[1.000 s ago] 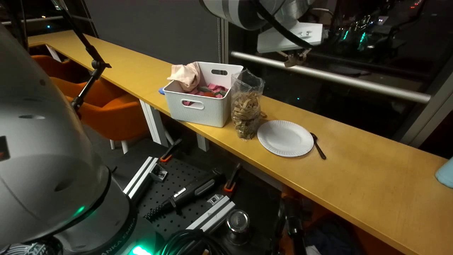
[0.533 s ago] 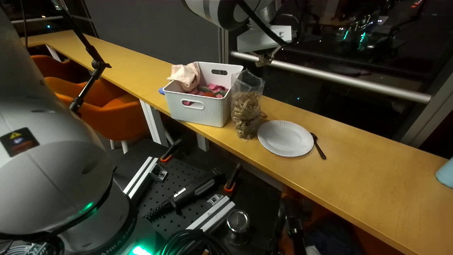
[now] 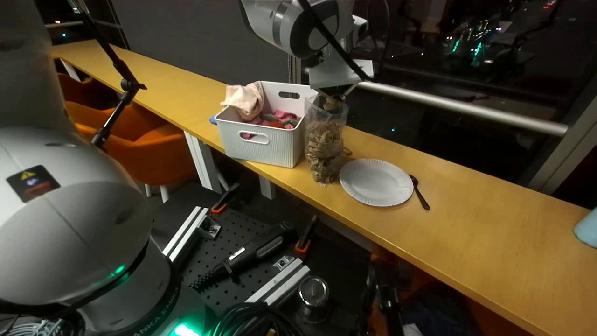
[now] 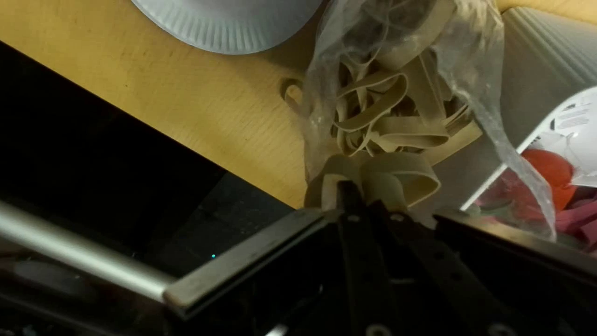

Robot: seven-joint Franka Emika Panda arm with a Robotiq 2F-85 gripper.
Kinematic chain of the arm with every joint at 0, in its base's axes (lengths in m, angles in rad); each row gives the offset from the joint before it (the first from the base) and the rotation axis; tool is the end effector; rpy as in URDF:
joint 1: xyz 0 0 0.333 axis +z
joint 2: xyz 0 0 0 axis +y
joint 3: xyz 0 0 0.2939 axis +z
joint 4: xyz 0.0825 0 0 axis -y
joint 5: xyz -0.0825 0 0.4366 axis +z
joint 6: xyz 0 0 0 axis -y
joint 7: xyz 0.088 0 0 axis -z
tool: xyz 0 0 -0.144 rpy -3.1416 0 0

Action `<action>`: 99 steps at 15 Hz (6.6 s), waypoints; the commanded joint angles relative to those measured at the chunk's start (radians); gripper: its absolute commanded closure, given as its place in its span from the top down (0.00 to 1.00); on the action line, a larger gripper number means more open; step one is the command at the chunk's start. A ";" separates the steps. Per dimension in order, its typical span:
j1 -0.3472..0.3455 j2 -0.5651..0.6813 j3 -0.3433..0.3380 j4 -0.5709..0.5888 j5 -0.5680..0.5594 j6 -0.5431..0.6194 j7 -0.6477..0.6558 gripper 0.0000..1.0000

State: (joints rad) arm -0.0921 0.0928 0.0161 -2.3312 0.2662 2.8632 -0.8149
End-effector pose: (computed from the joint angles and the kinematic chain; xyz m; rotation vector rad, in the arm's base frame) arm 0.5957 -0.0572 0.2493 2.9017 0.7388 0.6835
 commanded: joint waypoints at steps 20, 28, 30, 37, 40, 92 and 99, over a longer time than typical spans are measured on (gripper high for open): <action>-0.022 -0.012 0.026 0.049 0.005 0.004 -0.054 0.87; -0.168 0.247 0.005 0.488 0.206 -0.313 -0.257 1.00; -0.170 0.332 -0.027 0.604 0.098 -0.483 -0.166 1.00; -0.150 0.636 -0.024 0.936 -0.086 -0.685 0.038 1.00; -0.130 0.734 0.004 1.019 -0.100 -0.693 0.070 1.00; -0.117 0.583 0.001 0.624 -0.286 -0.166 0.370 0.00; -0.218 0.327 0.016 0.249 -0.298 0.250 0.374 0.00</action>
State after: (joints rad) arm -0.2663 0.5585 0.0120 -1.8864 -0.0137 2.9407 -0.4391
